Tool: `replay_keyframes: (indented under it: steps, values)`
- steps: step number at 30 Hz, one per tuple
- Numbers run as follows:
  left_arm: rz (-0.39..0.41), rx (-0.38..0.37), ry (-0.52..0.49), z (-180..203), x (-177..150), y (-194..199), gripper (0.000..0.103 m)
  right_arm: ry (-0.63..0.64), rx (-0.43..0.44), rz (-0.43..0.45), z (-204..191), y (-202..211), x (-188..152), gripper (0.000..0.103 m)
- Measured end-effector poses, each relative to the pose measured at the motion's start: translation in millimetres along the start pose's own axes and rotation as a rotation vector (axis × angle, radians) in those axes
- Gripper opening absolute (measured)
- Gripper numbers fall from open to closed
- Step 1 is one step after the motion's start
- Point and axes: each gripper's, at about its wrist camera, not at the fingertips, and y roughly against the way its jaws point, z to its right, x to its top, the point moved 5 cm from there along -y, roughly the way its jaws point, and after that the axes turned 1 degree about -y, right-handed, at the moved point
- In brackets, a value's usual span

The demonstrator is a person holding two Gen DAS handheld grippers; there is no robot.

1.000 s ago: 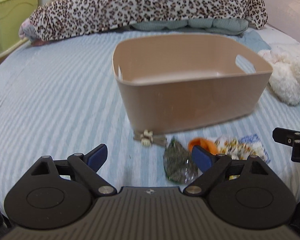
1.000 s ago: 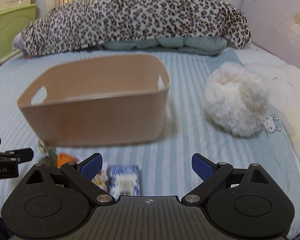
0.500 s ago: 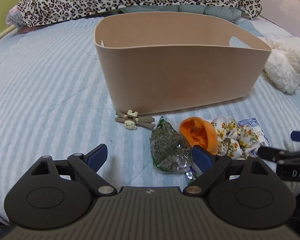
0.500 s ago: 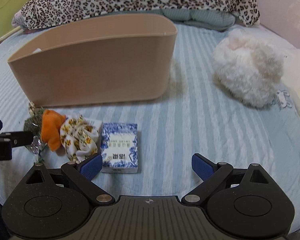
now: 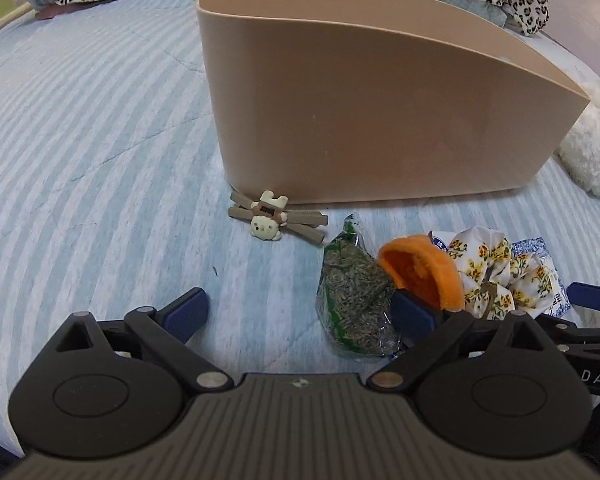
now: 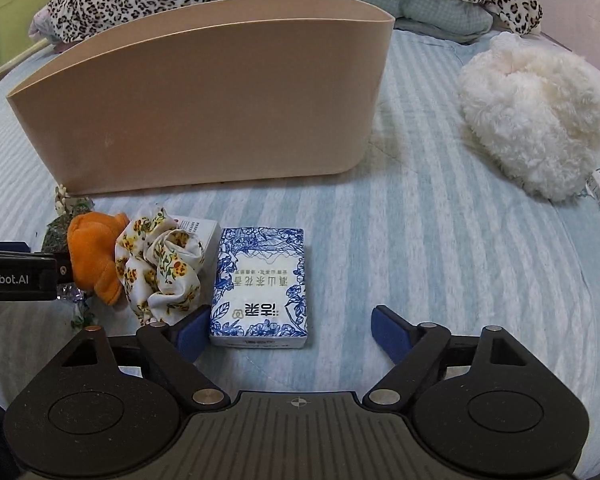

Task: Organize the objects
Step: 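Grasp the blue-and-white box with the right gripper while the left grasps the green snack bag, then carry the box and bag over the basket and open both grippers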

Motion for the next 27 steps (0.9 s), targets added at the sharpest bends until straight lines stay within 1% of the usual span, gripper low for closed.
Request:
replay_keyframes:
  steps: [1,4,7,9,10,11,14,18,22,23,27]
  values:
    - [0.001,-0.005,-0.001,-1,0,1,0.098,0.0,0.001,0.002,0,1,0,0.081]
    - [0.013,-0.01,-0.004,-3,0,5,0.091,0.004,0.007,0.008,0,3,1,0.072]
    - [0.028,-0.015,-0.015,-7,-1,11,0.077,0.008,0.01,0.009,1,4,0,0.062]
    - [0.035,-0.035,-0.02,-9,-2,15,0.057,0.008,0.011,0.01,0,4,0,0.055]
    - [0.036,-0.046,-0.018,-10,-2,17,0.052,0.008,0.013,0.01,0,5,1,0.05]
    - [0.035,-0.057,-0.013,-12,-1,18,0.044,0.007,0.013,0.011,0,5,1,0.048]
    - [0.035,-0.063,0.001,-18,-1,24,0.041,0.009,0.012,0.019,0,8,2,0.044]
    - [0.049,-0.06,0.012,-23,-3,36,0.037,0.004,0.006,0.044,1,17,2,0.043]
    - [0.082,-0.064,0.013,-28,-2,53,0.034,-0.011,0.009,0.081,5,33,7,0.043]
    - [0.091,-0.066,0.015,-30,-2,57,0.03,-0.015,0.009,0.091,5,37,8,0.043]
    - [0.117,-0.068,0.021,-37,3,72,0.029,-0.027,0.014,0.136,7,53,15,0.043]
